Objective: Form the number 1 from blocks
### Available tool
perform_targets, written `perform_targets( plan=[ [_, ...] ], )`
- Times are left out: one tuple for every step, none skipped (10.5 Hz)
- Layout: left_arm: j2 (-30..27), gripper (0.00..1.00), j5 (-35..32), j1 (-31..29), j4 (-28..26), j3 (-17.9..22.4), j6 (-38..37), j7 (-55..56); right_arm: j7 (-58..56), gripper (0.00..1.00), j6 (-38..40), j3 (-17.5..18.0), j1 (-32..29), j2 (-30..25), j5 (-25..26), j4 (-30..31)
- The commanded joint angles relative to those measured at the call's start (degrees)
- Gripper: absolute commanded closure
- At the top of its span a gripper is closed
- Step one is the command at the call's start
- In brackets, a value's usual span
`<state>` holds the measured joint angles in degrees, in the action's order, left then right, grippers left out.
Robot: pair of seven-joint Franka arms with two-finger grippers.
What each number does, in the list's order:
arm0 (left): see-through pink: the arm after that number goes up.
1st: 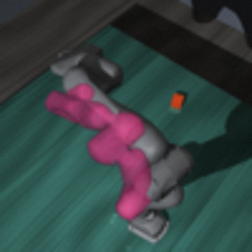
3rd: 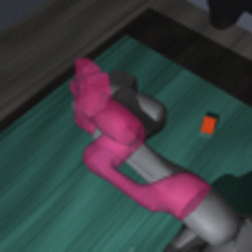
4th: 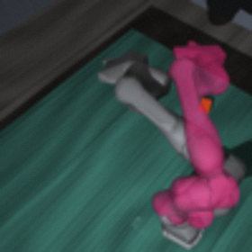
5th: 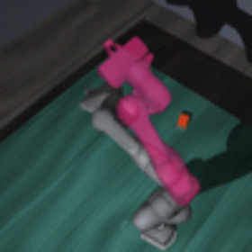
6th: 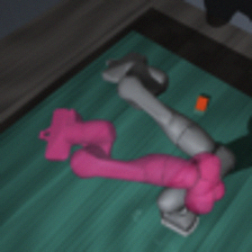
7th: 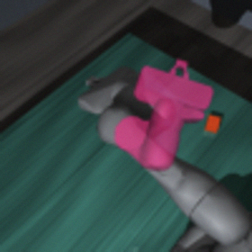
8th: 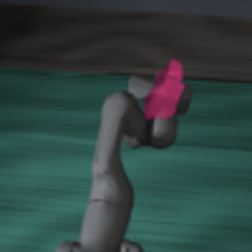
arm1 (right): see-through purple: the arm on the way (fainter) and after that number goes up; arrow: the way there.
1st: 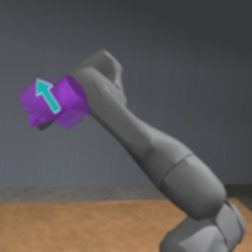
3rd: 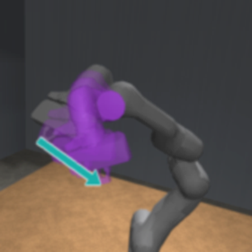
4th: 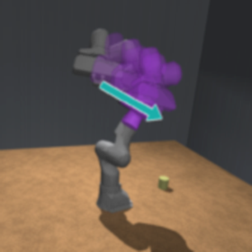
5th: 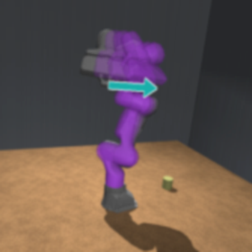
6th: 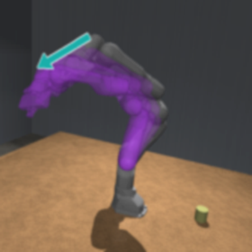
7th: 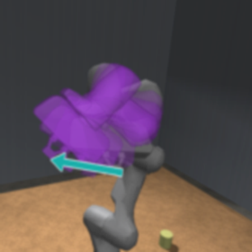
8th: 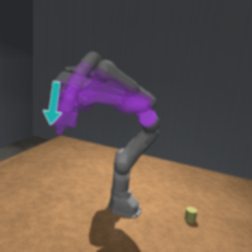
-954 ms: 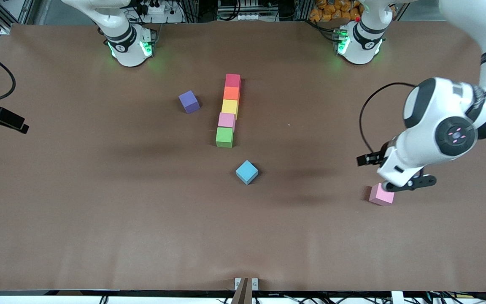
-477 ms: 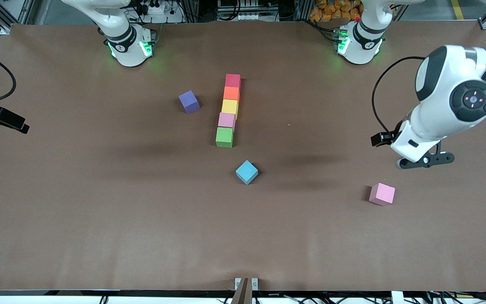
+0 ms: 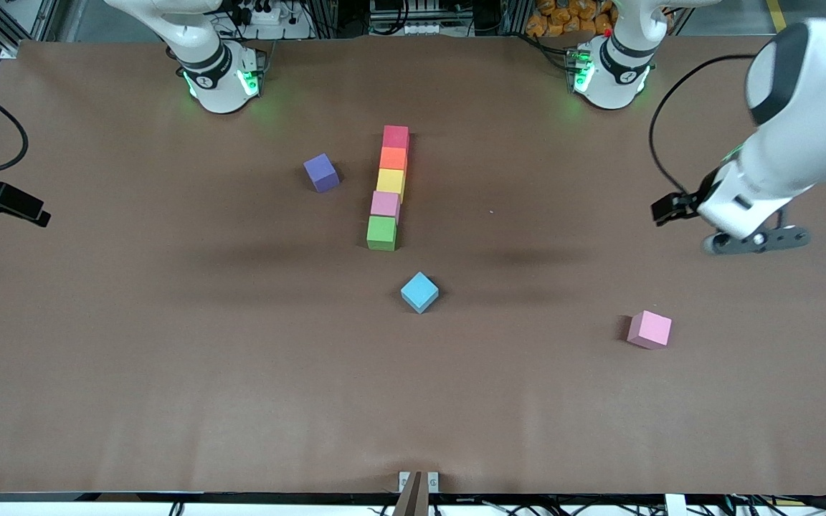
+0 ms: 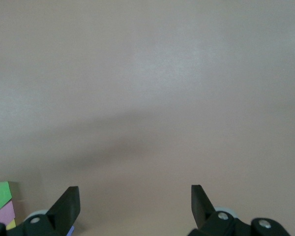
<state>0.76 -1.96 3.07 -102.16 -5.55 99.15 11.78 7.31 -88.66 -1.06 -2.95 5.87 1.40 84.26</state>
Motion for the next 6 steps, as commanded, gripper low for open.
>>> perform_targets(
  plan=[
    [-2.0, 0.0, 0.8, -0.3, 2.7, 0.2, -0.2, -2.1, 0.5, 0.0, 0.2, 0.2, 0.0, -0.4, -0.1, 0.3],
    [-1.7, 0.0, 0.6, -0.3, 5.2, 0.3, -0.2, -2.1, 0.5, 0.0, 0.2, 0.1, 0.0, -0.4, -0.1, 0.3],
    [-1.7, 0.0, 0.6, -0.5, 7.0, 0.4, -0.4, -2.6, 0.6, 0.0, 0.2, 0.1, 0.0, -0.4, -0.1, 0.3],
    [-1.6, 0.0, 0.6, -0.7, 8.8, 0.3, -2.2, -2.7, 0.6, 0.0, 0.2, 0.1, 0.1, -0.4, -0.1, 0.3],
    [-0.9, 0.0, 0.1, -0.8, 11.7, 0.1, -4.6, -3.6, 0.6, 0.0, 0.2, 0.1, 0.0, -0.4, -0.1, 0.3],
    [-1.4, 0.0, 0.0, -0.9, 12.3, -0.2, -5.9, -4.4, 0.6, 0.0, 0.2, 0.1, 0.0, -0.4, -0.1, 0.3]
  ],
)
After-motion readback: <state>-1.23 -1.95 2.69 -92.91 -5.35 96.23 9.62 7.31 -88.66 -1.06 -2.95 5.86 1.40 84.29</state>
